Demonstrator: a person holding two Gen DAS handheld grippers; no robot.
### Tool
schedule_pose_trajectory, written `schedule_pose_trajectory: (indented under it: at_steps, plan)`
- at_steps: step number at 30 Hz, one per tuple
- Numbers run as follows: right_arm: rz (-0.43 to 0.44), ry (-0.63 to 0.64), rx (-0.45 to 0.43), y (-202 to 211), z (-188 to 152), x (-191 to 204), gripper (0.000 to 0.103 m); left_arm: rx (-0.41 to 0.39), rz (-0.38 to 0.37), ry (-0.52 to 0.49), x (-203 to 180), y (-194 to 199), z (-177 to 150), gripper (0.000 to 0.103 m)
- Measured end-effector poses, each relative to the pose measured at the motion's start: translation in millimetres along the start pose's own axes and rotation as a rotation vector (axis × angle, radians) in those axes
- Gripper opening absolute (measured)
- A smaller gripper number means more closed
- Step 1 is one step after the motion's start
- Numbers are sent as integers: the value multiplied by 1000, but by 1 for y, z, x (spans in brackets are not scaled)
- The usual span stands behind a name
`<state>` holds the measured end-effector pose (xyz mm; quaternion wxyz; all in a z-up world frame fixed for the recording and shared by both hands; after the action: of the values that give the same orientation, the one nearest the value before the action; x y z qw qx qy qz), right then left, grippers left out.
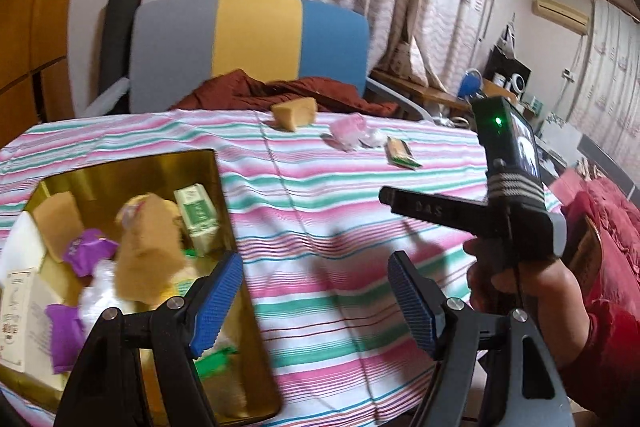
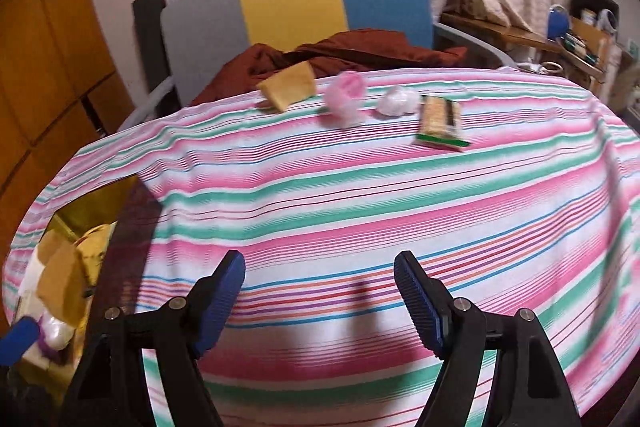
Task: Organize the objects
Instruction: 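Move both open grippers from the tray back toward the table items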
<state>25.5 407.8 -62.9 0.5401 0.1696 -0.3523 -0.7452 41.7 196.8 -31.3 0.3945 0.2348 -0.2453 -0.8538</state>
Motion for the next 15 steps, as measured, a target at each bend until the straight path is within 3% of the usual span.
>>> schedule_pose_trajectory:
  at_steps: [15]
  plan:
    - [-131,-51,-15,-37,25,-76,80,115,-70,-46,-44,-61,9,76]
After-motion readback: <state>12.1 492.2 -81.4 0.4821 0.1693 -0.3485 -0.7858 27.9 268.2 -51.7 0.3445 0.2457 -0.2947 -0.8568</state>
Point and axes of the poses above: each gripper's, at about its wrist camera, not at the fingertips, and y roughly against the way its jaws point, x to its left, z to its top, the point moved 3 cm from there along -y, roughly the way its jaws point, and after that the axes turned 2 degrees about y, right-handed, at the moved point
